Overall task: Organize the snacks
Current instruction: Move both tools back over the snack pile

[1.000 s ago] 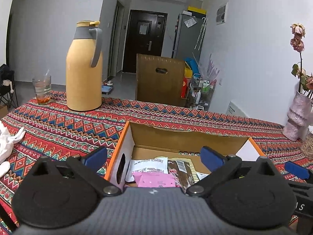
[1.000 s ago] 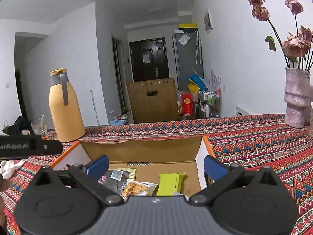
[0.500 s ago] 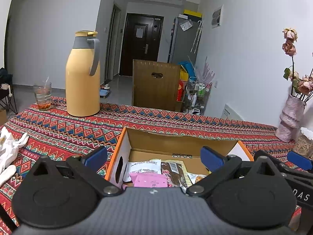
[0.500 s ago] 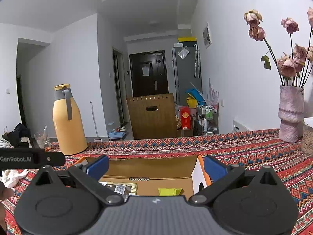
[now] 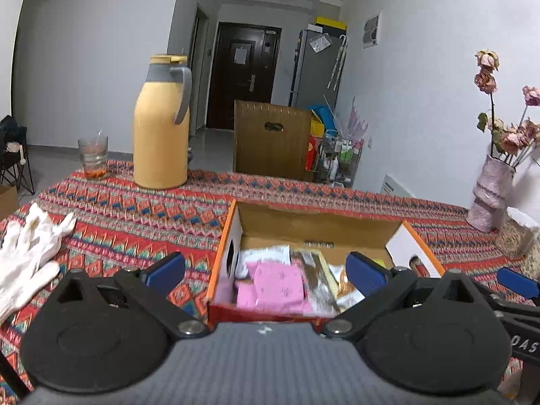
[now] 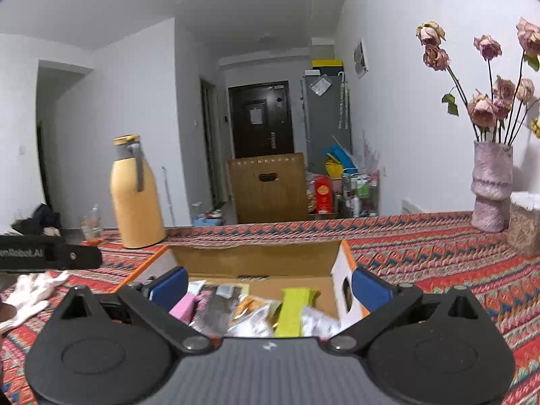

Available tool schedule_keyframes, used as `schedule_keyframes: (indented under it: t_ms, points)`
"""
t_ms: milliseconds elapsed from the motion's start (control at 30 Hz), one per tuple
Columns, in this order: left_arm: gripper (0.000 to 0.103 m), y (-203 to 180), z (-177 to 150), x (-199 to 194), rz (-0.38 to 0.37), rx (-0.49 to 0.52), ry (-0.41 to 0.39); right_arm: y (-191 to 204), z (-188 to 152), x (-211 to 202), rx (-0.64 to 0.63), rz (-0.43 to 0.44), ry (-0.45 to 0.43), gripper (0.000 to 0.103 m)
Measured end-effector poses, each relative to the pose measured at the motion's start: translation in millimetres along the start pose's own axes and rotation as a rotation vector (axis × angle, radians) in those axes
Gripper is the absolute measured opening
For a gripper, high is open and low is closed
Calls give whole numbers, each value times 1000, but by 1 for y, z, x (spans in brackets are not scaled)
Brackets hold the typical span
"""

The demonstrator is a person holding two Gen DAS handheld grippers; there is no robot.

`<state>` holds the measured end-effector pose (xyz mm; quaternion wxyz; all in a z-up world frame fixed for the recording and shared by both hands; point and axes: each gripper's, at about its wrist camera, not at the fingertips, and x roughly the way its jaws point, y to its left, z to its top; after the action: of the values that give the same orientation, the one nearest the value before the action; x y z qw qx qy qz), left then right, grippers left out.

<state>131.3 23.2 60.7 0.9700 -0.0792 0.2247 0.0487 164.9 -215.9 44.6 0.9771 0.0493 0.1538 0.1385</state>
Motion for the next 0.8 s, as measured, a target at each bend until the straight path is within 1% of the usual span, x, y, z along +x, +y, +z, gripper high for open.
schedule_keyframes:
  t_ms: [100, 200, 367, 500, 633, 800]
  points:
    - [103, 6, -11, -8, -15, 0, 24, -1, -12, -14, 38, 18, 18, 103]
    - [103, 12, -24, -18, -16, 3, 33, 0, -24, -24, 26, 12, 37, 103]
    - [103, 23, -46, -22, -25, -10, 76, 1, -43, -40, 18, 13, 81, 103]
    - [103, 30, -64, -27, -28, -22, 107, 3, -61, -49, 4, -20, 119, 103]
    - [103, 34, -82, -36, -34, -2, 114, 3, -80, -57, -7, -32, 163, 103]
    - [103, 38, -101, -40, -38, 7, 155, -1, -101, -71, -25, -68, 197, 103]
